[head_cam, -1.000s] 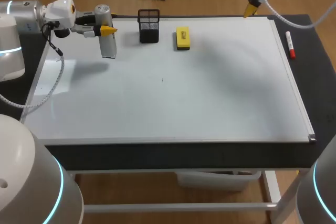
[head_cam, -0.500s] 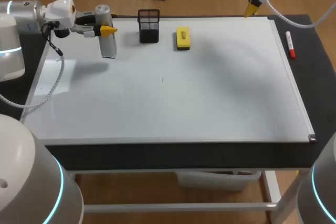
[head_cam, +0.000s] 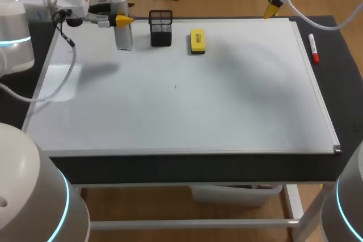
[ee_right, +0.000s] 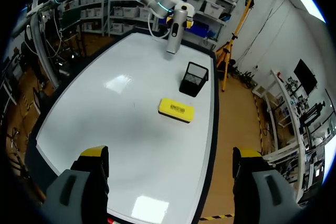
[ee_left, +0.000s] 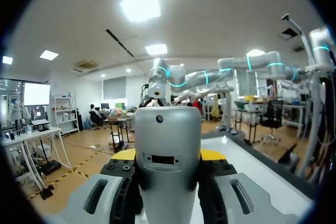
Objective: Pick up the inspection probe, press it on each red-marked spot on the whiteboard one by one, put down the probe, pick up the eraser, and wipe off all the red marks.
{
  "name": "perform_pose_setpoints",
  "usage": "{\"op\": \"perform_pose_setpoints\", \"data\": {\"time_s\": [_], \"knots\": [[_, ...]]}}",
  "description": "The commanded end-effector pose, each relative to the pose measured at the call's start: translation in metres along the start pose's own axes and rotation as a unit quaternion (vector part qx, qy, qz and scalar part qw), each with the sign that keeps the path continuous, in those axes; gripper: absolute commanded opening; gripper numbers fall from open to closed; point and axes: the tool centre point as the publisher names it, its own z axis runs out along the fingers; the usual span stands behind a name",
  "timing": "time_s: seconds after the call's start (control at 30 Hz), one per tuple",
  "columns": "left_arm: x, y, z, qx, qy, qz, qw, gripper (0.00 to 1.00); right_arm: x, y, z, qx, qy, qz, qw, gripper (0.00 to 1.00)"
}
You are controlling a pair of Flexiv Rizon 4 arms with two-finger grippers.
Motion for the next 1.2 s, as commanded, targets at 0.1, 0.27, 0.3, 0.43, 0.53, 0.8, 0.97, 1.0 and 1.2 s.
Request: {"op": "perform_pose_setpoints", "data": {"time_s": [0.1, 0.27, 0.3, 0.43, 0.53, 0.8, 0.97, 1.0, 1.2], "knots": [[-0.024, -0.010, 0.019, -0.002, 0.038, -0.005, 0.999, 0.00, -0.001, 0.000, -0.001, 0.002, 0.002, 0.000, 1.000, 1.00], [-0.034, -0.021, 0.033, 0.005, 0.052, -0.002, 0.999, 0.00, -0.001, 0.000, -0.001, 0.002, 0.002, 0.000, 1.000, 1.00], [-0.036, -0.024, 0.036, 0.005, 0.053, -0.001, 0.999, 0.00, -0.001, 0.000, -0.001, 0.002, 0.002, 0.000, 1.000, 1.00], [-0.044, -0.034, 0.046, 0.008, 0.057, 0.004, 0.998, 0.00, -0.001, 0.000, -0.001, 0.002, 0.002, 0.000, 1.000, 1.00], [-0.049, -0.040, 0.052, 0.011, 0.059, 0.006, 0.998, 0.00, -0.001, 0.000, -0.001, 0.002, 0.002, 0.000, 1.000, 1.00], [-0.065, -0.046, 0.072, 0.024, 0.064, 0.008, 0.998, 0.00, -0.001, 0.000, -0.001, 0.002, 0.002, 0.000, 1.000, 1.00], [-0.073, -0.042, 0.083, 0.027, 0.066, 0.005, 0.997, 0.00, -0.001, 0.000, -0.001, 0.002, 0.002, 0.000, 1.000, 1.00], [-0.075, -0.040, 0.085, 0.028, 0.066, 0.003, 0.997, 0.00, -0.001, 0.000, -0.001, 0.002, 0.002, 0.000, 1.000, 1.00], [-0.087, -0.034, 0.097, 0.033, 0.068, 0.000, 0.997, 0.00, -0.001, 0.000, -0.001, 0.002, 0.002, 0.000, 1.000, 1.00]]}}
